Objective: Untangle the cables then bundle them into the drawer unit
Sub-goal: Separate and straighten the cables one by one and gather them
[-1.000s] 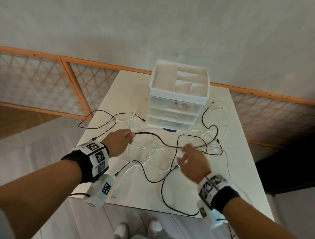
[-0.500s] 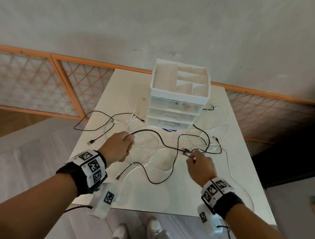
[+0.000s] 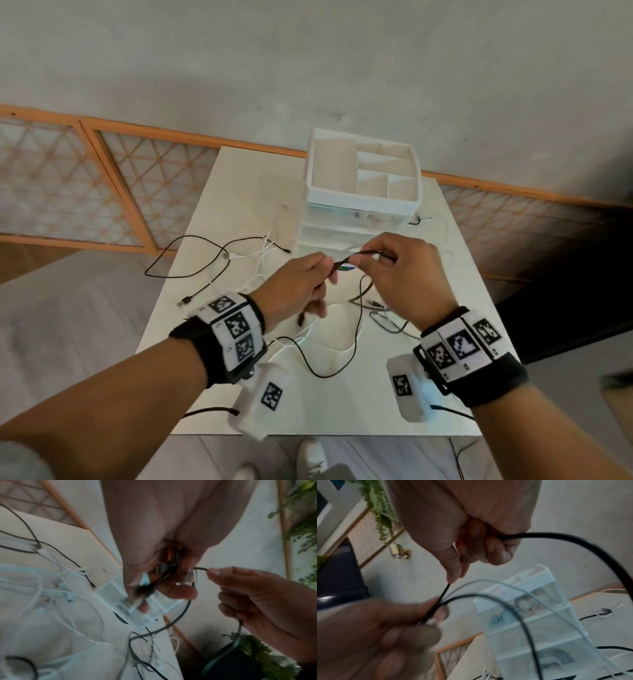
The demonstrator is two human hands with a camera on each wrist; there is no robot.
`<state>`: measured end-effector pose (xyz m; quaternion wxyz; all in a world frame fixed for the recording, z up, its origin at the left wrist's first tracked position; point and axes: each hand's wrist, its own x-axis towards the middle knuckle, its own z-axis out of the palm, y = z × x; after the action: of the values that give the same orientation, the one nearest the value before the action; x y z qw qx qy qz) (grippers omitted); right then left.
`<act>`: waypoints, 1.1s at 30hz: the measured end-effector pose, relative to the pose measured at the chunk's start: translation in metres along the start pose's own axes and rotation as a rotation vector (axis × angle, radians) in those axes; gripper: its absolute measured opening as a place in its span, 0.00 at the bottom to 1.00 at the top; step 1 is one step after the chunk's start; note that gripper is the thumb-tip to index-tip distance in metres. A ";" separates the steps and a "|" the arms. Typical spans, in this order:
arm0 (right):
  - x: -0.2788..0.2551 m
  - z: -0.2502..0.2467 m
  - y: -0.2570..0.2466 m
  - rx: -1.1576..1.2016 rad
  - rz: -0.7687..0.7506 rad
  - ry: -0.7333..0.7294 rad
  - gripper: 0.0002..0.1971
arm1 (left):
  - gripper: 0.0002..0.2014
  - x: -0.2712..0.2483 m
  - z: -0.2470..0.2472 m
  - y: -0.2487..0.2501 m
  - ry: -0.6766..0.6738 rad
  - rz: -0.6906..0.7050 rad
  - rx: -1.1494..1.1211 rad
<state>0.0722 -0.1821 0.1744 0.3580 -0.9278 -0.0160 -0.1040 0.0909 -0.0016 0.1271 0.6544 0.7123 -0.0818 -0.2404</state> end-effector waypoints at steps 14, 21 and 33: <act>0.111 -0.074 0.148 -0.272 0.635 -0.208 0.31 | 0.19 0.012 -0.057 0.060 0.482 0.241 0.078; 0.157 -0.131 0.093 0.430 0.335 0.158 0.23 | 0.28 0.031 -0.032 0.011 0.443 -0.100 0.740; 0.155 -0.126 0.099 0.359 0.061 0.132 0.18 | 0.28 0.044 -0.014 0.023 0.770 -0.127 0.239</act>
<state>0.2116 -0.3470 0.2320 0.5209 -0.8403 0.0175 -0.1493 0.1394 -0.0113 0.1393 0.5337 0.8249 0.1858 0.0153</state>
